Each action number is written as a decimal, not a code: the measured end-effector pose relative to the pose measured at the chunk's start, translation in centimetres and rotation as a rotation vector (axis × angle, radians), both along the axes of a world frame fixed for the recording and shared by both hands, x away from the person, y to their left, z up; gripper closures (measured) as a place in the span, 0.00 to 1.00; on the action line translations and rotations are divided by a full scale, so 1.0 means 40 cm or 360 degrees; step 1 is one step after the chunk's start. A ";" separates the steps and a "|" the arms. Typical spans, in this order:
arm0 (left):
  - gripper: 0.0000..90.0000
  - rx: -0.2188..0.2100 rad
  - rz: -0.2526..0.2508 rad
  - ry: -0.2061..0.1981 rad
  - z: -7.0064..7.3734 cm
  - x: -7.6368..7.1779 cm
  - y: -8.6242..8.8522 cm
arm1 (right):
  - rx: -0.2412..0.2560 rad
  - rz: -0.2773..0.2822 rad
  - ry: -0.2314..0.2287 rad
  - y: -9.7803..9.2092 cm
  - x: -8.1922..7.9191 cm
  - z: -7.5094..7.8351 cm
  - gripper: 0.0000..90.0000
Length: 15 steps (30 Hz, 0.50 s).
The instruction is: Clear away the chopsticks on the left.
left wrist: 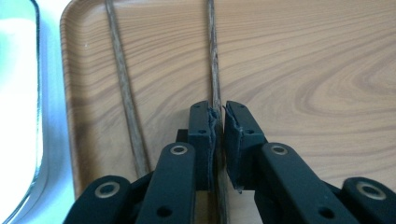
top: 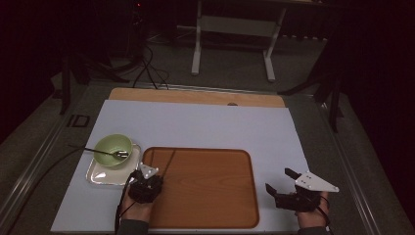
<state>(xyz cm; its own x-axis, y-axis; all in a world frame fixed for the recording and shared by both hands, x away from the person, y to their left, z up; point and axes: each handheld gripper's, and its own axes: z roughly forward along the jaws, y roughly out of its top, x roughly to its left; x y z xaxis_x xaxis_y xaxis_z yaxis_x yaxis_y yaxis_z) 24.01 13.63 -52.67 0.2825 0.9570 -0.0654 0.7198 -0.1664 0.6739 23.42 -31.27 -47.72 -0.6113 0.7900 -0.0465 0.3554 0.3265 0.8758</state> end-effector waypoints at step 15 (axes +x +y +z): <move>0.92 -0.0031 0.0079 0.0015 0.005 -0.031 0.048 | -0.0001 -0.0002 0.0001 0.001 0.000 0.000 0.12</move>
<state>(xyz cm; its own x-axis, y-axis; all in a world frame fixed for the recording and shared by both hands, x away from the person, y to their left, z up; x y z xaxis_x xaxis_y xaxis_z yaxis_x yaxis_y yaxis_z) 22.78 15.54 -52.45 0.2337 0.9685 -0.0864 0.7330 -0.1171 0.6700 23.44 -31.22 -47.73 -0.6106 0.7906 -0.0465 0.3565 0.3268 0.8753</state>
